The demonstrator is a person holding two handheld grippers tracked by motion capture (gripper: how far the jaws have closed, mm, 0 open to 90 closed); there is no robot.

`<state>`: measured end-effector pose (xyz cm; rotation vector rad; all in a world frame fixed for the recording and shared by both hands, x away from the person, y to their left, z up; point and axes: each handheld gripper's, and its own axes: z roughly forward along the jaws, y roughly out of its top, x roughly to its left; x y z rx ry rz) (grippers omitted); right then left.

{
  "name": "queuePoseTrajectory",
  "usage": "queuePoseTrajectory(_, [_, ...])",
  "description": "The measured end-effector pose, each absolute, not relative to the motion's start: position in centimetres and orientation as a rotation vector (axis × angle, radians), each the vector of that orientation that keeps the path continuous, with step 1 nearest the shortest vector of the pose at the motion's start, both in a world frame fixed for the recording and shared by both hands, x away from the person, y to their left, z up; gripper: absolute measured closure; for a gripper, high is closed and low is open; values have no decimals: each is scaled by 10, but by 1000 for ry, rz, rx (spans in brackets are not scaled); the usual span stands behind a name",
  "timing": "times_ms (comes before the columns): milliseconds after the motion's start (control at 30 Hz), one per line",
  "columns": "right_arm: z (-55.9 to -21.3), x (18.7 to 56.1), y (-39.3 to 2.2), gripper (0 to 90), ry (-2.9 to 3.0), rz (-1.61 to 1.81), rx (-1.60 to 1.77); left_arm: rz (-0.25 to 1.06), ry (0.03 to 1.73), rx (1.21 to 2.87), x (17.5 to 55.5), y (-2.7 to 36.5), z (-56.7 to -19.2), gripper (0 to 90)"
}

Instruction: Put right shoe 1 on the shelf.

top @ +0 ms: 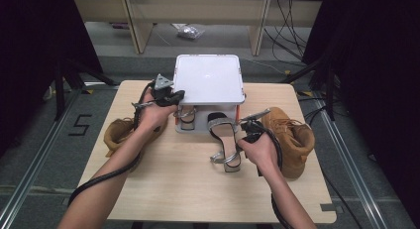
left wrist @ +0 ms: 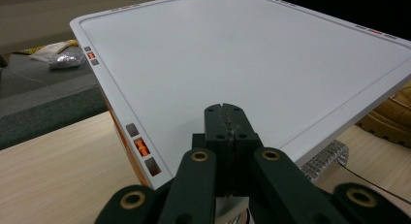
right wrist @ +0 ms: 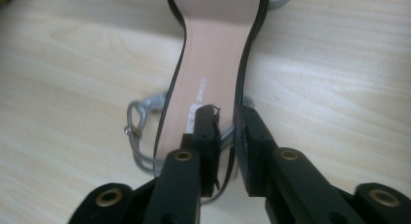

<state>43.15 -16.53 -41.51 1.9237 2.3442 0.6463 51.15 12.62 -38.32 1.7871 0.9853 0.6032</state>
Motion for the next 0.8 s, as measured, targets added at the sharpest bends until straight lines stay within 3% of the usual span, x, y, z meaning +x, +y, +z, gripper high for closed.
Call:
queuePoseTrajectory(167, [-407, 425, -170, 812, 2314, 746, 1925, 605, 986, 1791, 512, 126, -383, 895])
queuePoseTrajectory(367, [-411, 416, -172, 899, 2373, 649, 1877, 606, 987, 1791, 511, 125, -383, 895])
queuePoseTrajectory(800, [-437, 386, -168, 900, 2532, 499, 1746, 608, 985, 1794, 512, 125, -383, 895])
